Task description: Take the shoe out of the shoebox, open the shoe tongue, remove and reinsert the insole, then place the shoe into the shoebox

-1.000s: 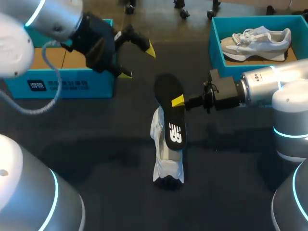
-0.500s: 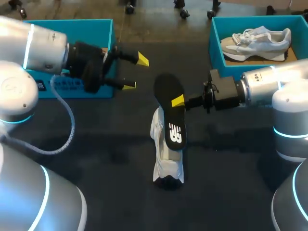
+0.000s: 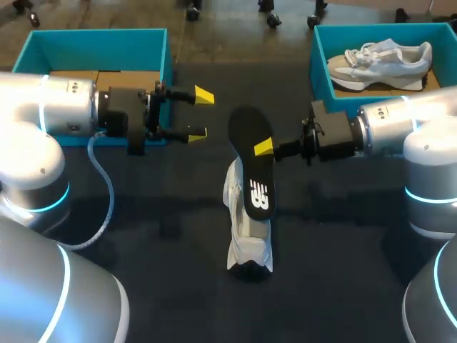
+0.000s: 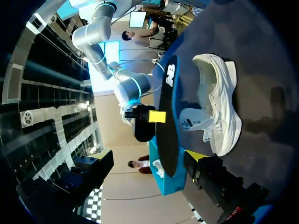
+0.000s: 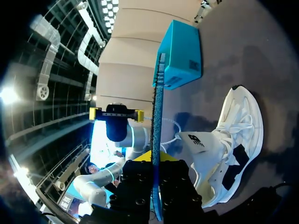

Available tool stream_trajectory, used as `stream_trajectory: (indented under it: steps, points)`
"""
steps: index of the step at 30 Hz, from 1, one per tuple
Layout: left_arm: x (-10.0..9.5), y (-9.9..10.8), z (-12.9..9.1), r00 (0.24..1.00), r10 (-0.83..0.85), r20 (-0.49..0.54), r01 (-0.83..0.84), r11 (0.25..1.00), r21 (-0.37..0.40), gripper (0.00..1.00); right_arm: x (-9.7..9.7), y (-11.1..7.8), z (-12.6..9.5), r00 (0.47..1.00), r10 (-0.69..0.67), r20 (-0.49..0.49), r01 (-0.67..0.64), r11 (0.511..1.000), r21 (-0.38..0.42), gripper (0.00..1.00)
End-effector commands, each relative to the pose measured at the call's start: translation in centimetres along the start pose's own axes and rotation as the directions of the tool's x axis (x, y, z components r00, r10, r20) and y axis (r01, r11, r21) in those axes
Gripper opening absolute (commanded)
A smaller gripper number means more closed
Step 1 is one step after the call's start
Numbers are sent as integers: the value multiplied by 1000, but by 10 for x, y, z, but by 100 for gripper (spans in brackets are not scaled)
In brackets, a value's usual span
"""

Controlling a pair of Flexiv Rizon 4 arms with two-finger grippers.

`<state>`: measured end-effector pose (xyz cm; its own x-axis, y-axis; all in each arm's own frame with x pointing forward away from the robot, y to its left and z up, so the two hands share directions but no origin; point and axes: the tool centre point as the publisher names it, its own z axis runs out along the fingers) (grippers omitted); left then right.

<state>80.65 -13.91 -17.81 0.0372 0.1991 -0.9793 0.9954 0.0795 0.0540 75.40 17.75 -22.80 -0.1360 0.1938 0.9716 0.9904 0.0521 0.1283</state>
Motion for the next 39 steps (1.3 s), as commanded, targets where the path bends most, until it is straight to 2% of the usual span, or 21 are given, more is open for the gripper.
stream_trajectory:
  steps: [1, 7, 15, 17, 19, 23, 26, 34, 39]
  points:
    - [5, -6, 3, 1000, -1, -9, 1, 1000, -15, 100, 13, 1, 5, 1000, -15, 2, 15, 1000, -21, 0]
    - [11, -9, 10, 1000, -11, 2, 11, 1000, -10, 100, 22, 3, 7, 999, -27, -36, 26, 999, -33, 0]
    - [8, -9, 29, 998, -10, 60, 11, 1000, -16, 100, 23, 4, 8, 997, -19, -78, 15, 998, -59, 0]
    - [6, -10, 35, 998, -3, 64, 4, 1000, -21, 95, 23, 4, 8, 997, -19, -78, 15, 998, -59, 0]
    - [4, -9, 41, 998, -1, 69, 2, 1000, -23, 78, 23, 4, 8, 997, -19, -78, 15, 998, -59, 0]
    - [4, -7, 51, 998, 8, 59, -6, 1000, -30, 70, 23, 4, 8, 997, -19, -78, 15, 998, -59, 0]
    - [6, -8, 55, 998, 4, 60, -2, 1000, -26, 53, 23, 4, 8, 997, -19, -78, 15, 998, -59, 0]
    - [10, -7, 60, 998, -9, 67, 11, 1000, -29, 45, 23, 4, 8, 997, -19, -78, 15, 998, -59, 0]
    - [12, -7, 63, 996, -19, 92, 22, 999, -35, 44, 23, 4, 8, 997, -19, -78, 15, 998, -59, 0]
